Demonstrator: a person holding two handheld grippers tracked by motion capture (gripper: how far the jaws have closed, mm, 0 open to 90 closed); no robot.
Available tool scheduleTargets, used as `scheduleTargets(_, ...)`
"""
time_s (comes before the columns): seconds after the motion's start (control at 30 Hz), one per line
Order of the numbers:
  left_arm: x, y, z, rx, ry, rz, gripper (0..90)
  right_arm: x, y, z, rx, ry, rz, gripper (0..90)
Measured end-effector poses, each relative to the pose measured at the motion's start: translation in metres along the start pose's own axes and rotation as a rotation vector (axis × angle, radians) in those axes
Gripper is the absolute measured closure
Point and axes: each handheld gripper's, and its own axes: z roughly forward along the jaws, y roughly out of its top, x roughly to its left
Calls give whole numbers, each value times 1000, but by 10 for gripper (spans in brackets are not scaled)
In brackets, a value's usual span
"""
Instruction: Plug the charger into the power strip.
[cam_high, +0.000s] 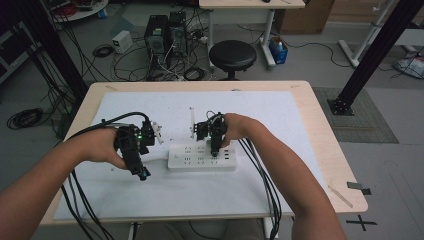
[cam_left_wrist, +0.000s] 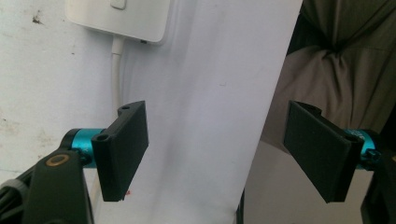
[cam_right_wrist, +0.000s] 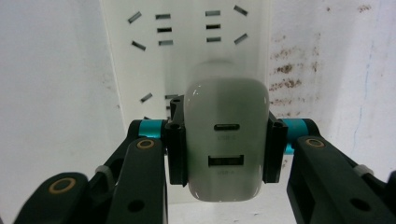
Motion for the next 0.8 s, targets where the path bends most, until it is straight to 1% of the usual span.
scheduleTargets(0.03, -1, -1, 0, -3, 2, -4, 226, 0, 3, 0, 23, -6, -13, 624)
scheduleTargets(0.07, 0, -1, -1, -11, -5, -8, 226, -1, 5, 1, 34, -3, -28, 624)
scheduleTargets(0.1, 0, -2, -2, -13, -5, -11, 226, -2, 4, 0, 34, 9, -13, 624)
scheduleTargets(0.13, 1, -2, -2, -17, -5, -13, 226, -2, 3, 1, 23, 11, -3, 624)
scheduleTargets(0.2, 3, -3, -4, -27, -5, -24, 226, -1, -1, 2, 4, 7, 7, 624)
scheduleTargets(0.23, 3, -3, -4, -27, -4, -23, 226, 0, -2, 2, 3, 4, 7, 624)
scheduleTargets(0.27, 3, -3, -4, -24, 0, -21, 226, -2, -4, 2, -14, 9, 13, 623)
scheduleTargets(0.3, 2, -3, -4, -24, 2, -20, 226, -2, -6, 3, -19, 9, 13, 623)
scheduleTargets(0.33, 2, -3, -4, -26, -1, -22, 226, -1, -5, 2, -16, 12, 25, 623)
scheduleTargets(0.37, 2, -3, -4, -23, -8, -20, 226, -3, -5, 3, -17, 16, 19, 623)
scheduleTargets(0.4, 2, -4, -3, -16, -7, -20, 227, -2, -3, 3, 0, 12, 15, 623)
scheduleTargets(0.43, 2, -4, -3, -14, -6, -27, 226, -1, -1, 3, 2, 12, 23, 623)
scheduleTargets(0.47, 1, -5, -3, -14, -7, -32, 226, -2, 0, 3, 8, 11, 9, 623)
scheduleTargets(0.5, 2, -5, -3, -17, -7, -29, 226, -3, 1, 4, 9, 10, 1, 623)
scheduleTargets(0.53, 2, -6, -2, -17, -12, -30, 226, -2, 1, 4, 16, 6, 5, 623)
scheduleTargets(0.57, 2, -6, -2, -18, -17, -31, 227, -1, 1, 4, 15, 8, 15, 623)
scheduleTargets(0.63, 2, -7, 0, -16, -22, -36, 227, -1, 1, 4, 16, 8, 18, 623)
scheduleTargets(0.67, 2, -7, 1, -17, -22, -38, 226, -1, 1, 5, 12, 6, 8, 623)
scheduleTargets(0.73, 2, -7, 2, -21, -27, -38, 226, -1, 1, 4, 15, 4, 12, 621)
scheduleTargets(0.77, 2, -7, 2, -23, -22, -40, 226, -1, 1, 4, 20, 2, 14, 619)
scheduleTargets(0.8, 3, -7, 2, -18, -20, -32, 226, -1, 3, 5, 26, 4, 13, 614)
